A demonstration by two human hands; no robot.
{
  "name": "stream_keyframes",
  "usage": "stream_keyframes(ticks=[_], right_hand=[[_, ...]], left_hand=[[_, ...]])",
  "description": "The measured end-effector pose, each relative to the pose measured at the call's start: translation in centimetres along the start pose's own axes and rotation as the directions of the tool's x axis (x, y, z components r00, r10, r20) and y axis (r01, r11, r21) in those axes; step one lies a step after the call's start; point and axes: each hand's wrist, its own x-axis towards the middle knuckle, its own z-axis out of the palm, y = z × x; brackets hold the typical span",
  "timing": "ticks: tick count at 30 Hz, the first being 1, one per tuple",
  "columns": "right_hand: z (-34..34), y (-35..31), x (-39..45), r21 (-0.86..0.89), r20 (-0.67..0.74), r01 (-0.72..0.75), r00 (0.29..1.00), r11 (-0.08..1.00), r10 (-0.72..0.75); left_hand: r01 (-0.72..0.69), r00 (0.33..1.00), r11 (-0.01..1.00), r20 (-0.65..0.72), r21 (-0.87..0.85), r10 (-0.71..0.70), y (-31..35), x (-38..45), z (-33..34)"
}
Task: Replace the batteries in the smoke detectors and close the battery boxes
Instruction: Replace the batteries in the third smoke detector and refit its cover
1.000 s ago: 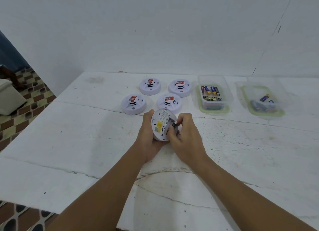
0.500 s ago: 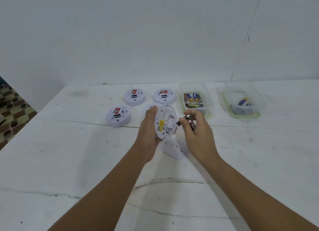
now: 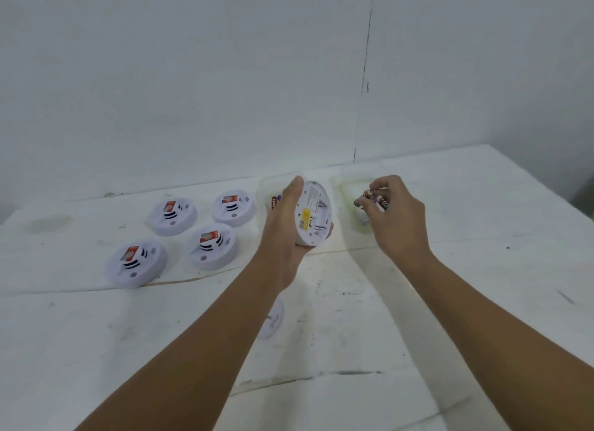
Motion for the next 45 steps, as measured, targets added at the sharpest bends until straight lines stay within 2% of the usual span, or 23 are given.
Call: stream_keyframes(ticks=[7,11,14,17,21,25,30,35,40,45], right_hand=[[-0.4,1.3,3.8,-0.283,0.135,-0.014,0.989,0.959,0.055],[-0.2,1.2,4.2,-0.350,0.189,0.035,0.981,0.936,0.034],[-0.1,0.8,4.4,-0.321,0.172,0.080,0.985,0.944,-0.025],[0.4,0.7,4.7,-0.363,0.186,0.154,0.978,0.919,-0.091],[1.2,0.7,5.1,-0.429,0.271,0.131,0.963,0.894,-0.012],[1.4,0.5,5.2,-0.522,0.352,0.189,0.936,0.832,0.009],[1.6,0.2,5.0,-0.504,0.318,0.222,0.946,0.835,-0.059],[3.2,-1.6,3.7,-0.321,0.274,0.290,0.940,0.901,-0.205],[5.4,-3.5,2.5,-0.225,0.358,0.367,0.893,0.902,-0.274],[7.1,-4.5,2.9,-0.326,0.475,0.399,0.853,0.857,-0.216]], left_hand=[[0.033,0.998,0.998,-0.042,-0.047,-0.035,-0.1,1.5,0.4],[0.023,0.999,0.997,-0.034,-0.076,-0.026,-0.1,2.0,-0.2],[0.029,0.999,0.994,-0.029,-0.102,-0.032,-0.1,2.2,-0.6],[0.039,0.999,0.993,-0.021,-0.111,-0.042,0.1,2.2,-0.8],[0.040,0.999,0.994,-0.028,-0.099,-0.043,0.4,2.0,-0.9],[0.031,0.998,0.994,-0.060,-0.102,-0.037,0.7,1.9,-1.5],[-0.008,0.995,0.988,-0.100,-0.153,-0.007,1.3,1.7,-3.0],[-0.036,0.989,0.980,-0.145,-0.195,0.008,2.0,1.1,-4.6],[-0.069,0.983,0.970,-0.180,-0.233,0.026,2.4,0.8,-6.2],[-0.087,0.979,0.968,-0.201,-0.234,0.040,3.3,0.4,-7.7]])
